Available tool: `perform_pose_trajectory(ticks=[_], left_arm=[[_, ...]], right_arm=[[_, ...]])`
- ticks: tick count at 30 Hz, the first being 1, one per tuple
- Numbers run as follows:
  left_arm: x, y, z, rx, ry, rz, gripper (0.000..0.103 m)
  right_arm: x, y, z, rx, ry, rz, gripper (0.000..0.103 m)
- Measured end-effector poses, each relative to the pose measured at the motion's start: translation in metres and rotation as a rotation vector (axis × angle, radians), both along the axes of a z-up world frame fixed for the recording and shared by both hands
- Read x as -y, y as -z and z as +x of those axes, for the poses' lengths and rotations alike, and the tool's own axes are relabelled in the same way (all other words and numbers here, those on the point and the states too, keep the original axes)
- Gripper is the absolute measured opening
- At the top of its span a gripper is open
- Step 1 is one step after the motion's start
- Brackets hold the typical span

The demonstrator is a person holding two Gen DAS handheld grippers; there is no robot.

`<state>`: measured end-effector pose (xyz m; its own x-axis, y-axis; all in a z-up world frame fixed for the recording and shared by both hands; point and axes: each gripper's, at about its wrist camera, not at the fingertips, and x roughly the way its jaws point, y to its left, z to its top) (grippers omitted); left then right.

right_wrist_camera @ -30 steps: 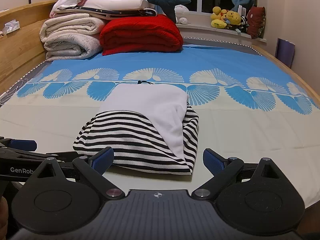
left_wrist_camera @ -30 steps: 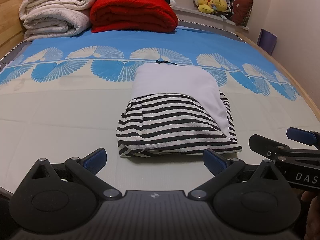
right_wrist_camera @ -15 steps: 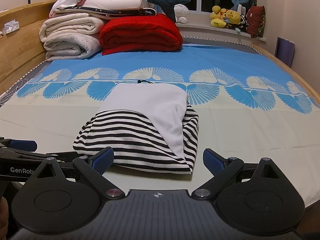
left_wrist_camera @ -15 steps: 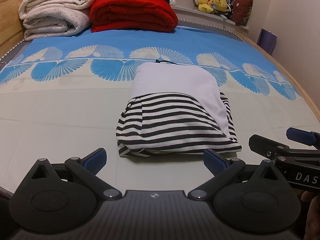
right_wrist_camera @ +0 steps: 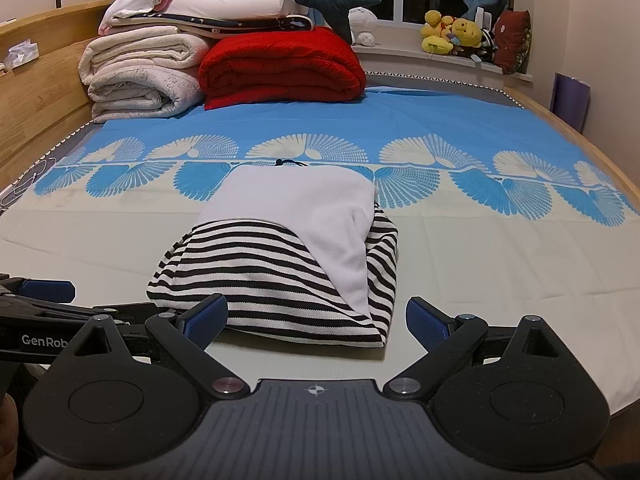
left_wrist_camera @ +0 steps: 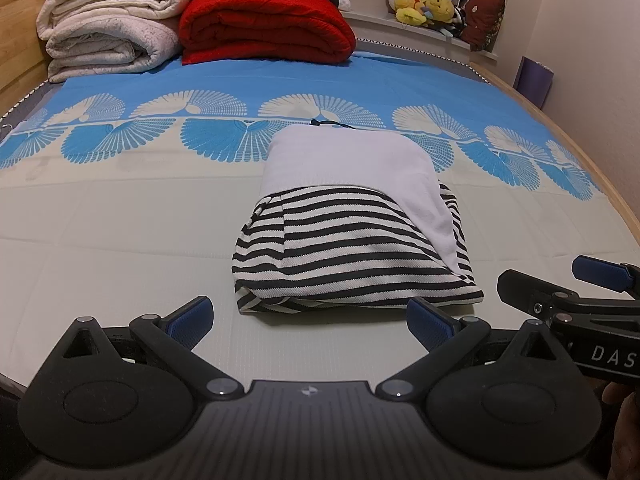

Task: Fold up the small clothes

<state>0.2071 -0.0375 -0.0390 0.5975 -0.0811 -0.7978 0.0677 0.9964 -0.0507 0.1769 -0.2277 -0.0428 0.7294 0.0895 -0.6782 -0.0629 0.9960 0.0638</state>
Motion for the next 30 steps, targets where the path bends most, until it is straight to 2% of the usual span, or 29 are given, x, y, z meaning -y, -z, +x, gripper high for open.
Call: perform_pose_trajectory(ticks=[30], left_arm=[[-0.0002,0.0032,-0.0018,0.004,0.006,0.001,0.103]], right_arm=[[-0.0010,0.0028,-0.0013,-0.005,0.003,0.005,0.096]])
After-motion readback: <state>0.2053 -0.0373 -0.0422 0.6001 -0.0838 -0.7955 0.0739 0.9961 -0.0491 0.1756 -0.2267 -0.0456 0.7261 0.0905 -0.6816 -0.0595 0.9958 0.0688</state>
